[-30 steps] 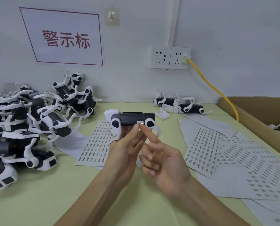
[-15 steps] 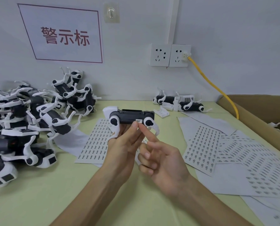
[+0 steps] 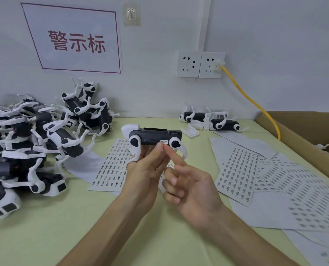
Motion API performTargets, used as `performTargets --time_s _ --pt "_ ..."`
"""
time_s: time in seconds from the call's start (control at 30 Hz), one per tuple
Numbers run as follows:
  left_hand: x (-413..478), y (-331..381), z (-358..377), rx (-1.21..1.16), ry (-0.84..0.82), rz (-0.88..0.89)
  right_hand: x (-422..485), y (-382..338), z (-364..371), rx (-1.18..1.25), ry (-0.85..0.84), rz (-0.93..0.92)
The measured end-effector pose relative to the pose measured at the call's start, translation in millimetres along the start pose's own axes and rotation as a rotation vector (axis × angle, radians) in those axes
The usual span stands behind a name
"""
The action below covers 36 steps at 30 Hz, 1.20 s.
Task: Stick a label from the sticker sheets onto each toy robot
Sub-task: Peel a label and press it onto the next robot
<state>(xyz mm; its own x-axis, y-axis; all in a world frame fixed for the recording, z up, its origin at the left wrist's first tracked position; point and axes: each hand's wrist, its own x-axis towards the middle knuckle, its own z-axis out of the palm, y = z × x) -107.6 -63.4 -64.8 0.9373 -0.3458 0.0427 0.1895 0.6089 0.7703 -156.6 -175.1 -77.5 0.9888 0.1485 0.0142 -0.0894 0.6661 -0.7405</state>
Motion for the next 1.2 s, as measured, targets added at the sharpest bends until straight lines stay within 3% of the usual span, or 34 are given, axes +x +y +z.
performTargets --time_s 0.97,1.03,1.13,1.2 --pt "3.8 -7.3 -2.0 0.014 0.113 0.099 0.5 4.4 -1.8 -0.048 0.074 -0.029" --pt "5.1 -7.0 -2.8 -0.002 0.120 0.110 -2.2 7.4 0.4 -0.297 0.172 -0.211" --pt "6.4 -6.7 -3.3 0.023 0.120 0.131 -9.2 7.3 1.7 -0.803 0.368 -0.701" --pt "6.4 -7.6 -3.2 0.051 0.119 0.145 -10.1 2.1 0.5 -0.978 0.469 -0.898"
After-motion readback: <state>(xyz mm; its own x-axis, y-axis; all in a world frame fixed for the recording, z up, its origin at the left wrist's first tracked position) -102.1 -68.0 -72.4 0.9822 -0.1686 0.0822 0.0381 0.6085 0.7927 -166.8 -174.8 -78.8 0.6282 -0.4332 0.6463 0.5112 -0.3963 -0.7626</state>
